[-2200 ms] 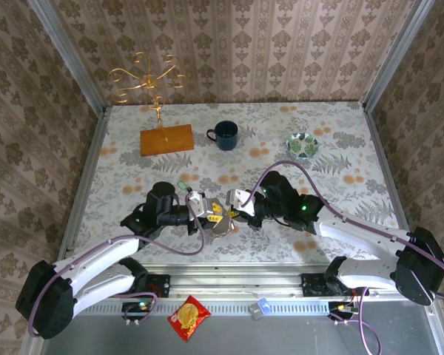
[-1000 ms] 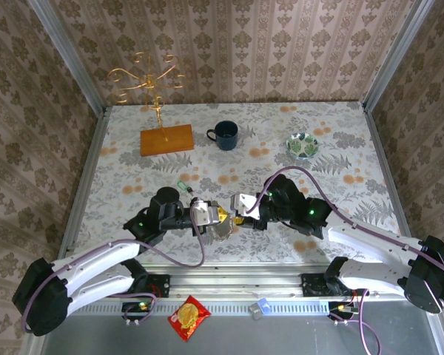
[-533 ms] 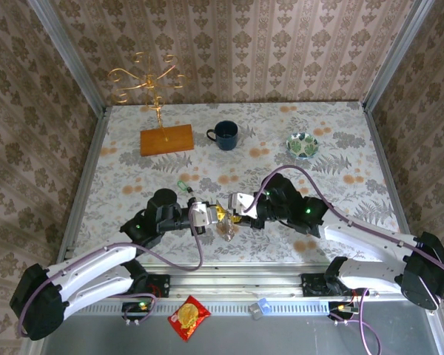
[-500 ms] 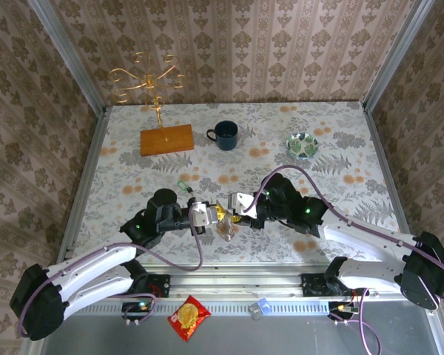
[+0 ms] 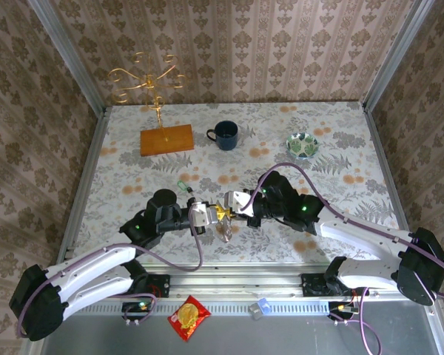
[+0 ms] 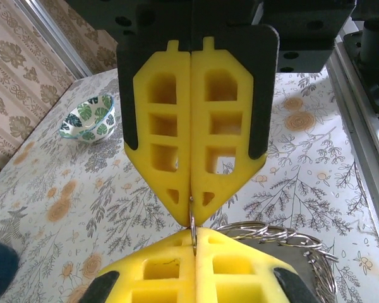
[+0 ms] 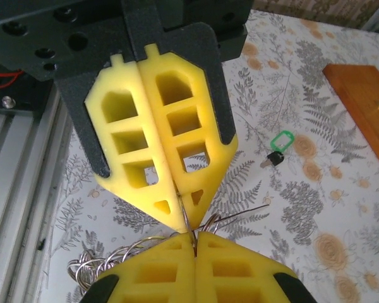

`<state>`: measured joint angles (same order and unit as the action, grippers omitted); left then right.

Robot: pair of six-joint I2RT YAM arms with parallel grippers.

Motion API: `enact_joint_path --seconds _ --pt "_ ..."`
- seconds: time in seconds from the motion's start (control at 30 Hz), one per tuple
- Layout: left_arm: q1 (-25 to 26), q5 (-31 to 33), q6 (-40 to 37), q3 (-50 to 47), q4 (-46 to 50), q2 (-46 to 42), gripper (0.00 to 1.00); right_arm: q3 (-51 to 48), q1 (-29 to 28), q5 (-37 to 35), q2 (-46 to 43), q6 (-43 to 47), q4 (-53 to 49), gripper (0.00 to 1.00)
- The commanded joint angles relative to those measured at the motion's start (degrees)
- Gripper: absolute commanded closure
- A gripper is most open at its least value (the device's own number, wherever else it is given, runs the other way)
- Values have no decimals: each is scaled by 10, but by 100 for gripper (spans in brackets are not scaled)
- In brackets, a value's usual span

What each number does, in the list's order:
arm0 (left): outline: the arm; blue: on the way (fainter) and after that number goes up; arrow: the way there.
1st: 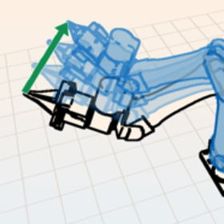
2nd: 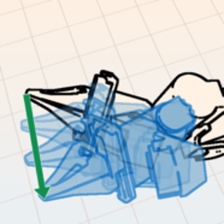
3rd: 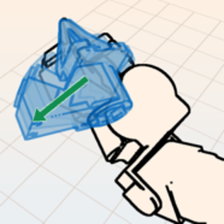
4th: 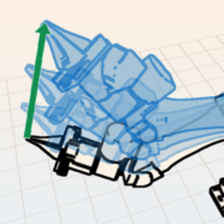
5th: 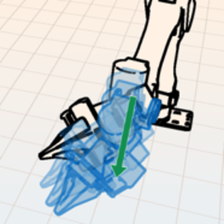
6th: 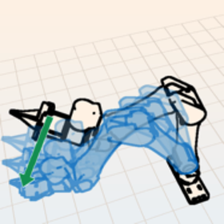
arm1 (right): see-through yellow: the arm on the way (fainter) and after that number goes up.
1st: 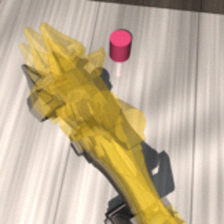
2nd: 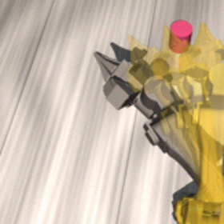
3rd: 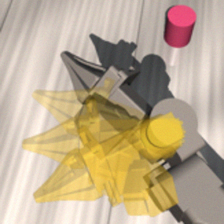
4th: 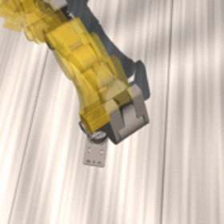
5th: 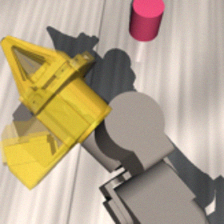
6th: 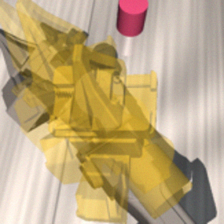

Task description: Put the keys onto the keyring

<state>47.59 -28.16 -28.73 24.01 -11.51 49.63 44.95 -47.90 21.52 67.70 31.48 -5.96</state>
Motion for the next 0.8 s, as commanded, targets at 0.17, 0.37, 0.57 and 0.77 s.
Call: enact_joint_path --seconds 0.17,0.37,0.57,0.77 --pt "3 17 12 -3 -22 1 88 28 -10 40 8 3 -4 100" --pt "4 19 10 2 -29 12 100 33 -13 41 11 5 -8 100" --pt "3 40 9 0 -31 -5 100 24 -9 7 -4 -7 -17 87" --pt "2 102 26 -2 -10 -67 100 -27 68 -6 -82 -126 47 67"
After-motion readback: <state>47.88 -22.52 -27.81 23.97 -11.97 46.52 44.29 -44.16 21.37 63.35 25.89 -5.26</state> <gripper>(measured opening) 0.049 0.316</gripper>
